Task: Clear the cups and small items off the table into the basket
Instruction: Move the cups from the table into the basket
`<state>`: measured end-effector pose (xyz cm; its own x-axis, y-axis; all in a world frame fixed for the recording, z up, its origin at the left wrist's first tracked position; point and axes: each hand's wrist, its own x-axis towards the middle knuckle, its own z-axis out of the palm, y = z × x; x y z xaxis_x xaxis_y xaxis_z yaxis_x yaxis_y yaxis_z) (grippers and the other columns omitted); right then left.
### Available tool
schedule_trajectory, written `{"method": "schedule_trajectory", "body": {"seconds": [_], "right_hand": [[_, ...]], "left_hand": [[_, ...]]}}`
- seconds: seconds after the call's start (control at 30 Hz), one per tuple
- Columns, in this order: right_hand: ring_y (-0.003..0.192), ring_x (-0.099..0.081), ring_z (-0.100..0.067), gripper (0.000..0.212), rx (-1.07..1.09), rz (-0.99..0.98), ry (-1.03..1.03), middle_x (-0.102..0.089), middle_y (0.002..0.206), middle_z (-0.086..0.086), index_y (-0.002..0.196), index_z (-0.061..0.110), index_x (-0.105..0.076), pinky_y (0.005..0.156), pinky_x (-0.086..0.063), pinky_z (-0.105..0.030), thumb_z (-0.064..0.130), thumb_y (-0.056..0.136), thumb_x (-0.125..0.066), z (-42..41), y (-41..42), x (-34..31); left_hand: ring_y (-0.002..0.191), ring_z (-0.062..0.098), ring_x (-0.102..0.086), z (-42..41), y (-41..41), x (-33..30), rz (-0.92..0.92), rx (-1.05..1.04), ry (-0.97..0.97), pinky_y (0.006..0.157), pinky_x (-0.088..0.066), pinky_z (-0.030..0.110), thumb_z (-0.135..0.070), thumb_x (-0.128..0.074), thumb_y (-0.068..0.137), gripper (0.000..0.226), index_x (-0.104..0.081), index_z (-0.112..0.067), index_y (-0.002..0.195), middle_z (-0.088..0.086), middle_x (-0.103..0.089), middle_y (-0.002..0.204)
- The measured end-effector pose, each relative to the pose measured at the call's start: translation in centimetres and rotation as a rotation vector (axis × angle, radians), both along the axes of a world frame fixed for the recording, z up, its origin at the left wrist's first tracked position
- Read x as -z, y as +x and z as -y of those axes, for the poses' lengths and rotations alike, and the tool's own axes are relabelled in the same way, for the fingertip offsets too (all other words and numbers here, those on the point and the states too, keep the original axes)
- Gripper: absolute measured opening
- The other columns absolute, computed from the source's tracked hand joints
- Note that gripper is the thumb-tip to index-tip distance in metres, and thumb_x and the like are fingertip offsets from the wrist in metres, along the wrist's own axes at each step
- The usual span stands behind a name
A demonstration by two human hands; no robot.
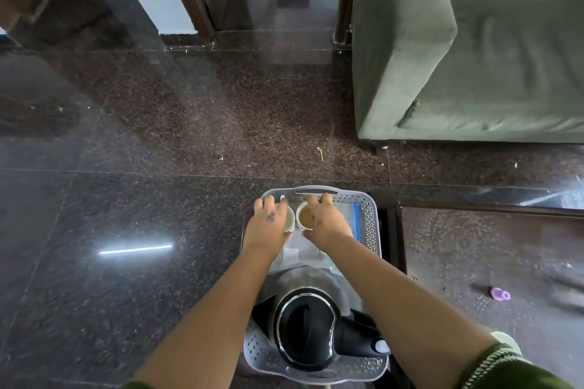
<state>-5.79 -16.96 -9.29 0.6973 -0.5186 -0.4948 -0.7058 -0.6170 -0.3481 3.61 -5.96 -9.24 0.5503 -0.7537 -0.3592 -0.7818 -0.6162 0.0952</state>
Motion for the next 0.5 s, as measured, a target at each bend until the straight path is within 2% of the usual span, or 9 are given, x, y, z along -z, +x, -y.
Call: {"method": "schedule_trajectory", "body": {"seconds": [0.1,0.23,0.3,0.4,0.5], "right_hand": [[0.106,-0.063,-0.035,0.069,0.024,0.005,0.030,-0.031,0.139,-0.015,0.138,0.021,-0.031,0.085,-0.055,-0.041,0.006,0.083,-0.069,-0.3,-0.4,0.0],[0.109,-0.062,-0.035,0.079,0.101,0.120,0.115,-0.026,0.141,-0.013,0.145,0.020,-0.026,0.093,-0.051,-0.040,0.022,0.082,-0.073,-0.2,-2.0,-0.8],[0.109,-0.059,-0.031,0.070,0.186,0.271,0.167,-0.032,0.137,-0.011,0.143,0.016,-0.033,0.096,-0.048,-0.038,0.023,0.085,-0.070,0.0,-3.6,-1.9],[0.100,-0.059,-0.026,0.051,0.341,0.479,0.152,-0.043,0.126,-0.008,0.132,0.013,-0.046,0.088,-0.051,-0.040,0.020,0.086,-0.066,0.6,-7.5,-3.6],[0.087,-0.055,-0.024,0.032,0.494,0.650,0.054,-0.048,0.105,-0.005,0.114,0.010,-0.054,0.079,-0.049,-0.038,0.015,0.083,-0.063,2.2,-13.0,-4.7]], "left_hand": [[0.130,0.029,-0.029,-0.3,-0.2,-0.1,0.018,0.013,0.031,0.096,-0.046,0.036,-0.043,-0.068,0.082,0.083,-0.023,-0.016,0.147,0.011,-0.030,0.141],[0.132,0.032,-0.025,0.1,-0.8,-2.3,-0.072,-0.063,0.000,0.105,-0.039,0.043,-0.043,-0.077,0.073,0.092,-0.027,-0.017,0.146,0.013,-0.019,0.147],[0.134,0.034,-0.022,0.6,-1.1,-4.7,-0.168,-0.170,-0.045,0.107,-0.036,0.046,-0.043,-0.079,0.072,0.087,-0.034,-0.020,0.143,0.014,-0.019,0.147],[0.134,0.034,-0.030,1.9,-2.7,-9.5,-0.275,-0.249,-0.049,0.110,-0.032,0.044,-0.051,-0.070,0.078,0.076,-0.039,-0.020,0.141,0.015,-0.035,0.141],[0.128,0.028,-0.045,5.1,-7.1,-14.1,-0.345,-0.222,-0.278,0.106,-0.040,0.045,-0.050,-0.063,0.084,0.062,-0.045,-0.023,0.137,0.010,-0.044,0.137]]}}
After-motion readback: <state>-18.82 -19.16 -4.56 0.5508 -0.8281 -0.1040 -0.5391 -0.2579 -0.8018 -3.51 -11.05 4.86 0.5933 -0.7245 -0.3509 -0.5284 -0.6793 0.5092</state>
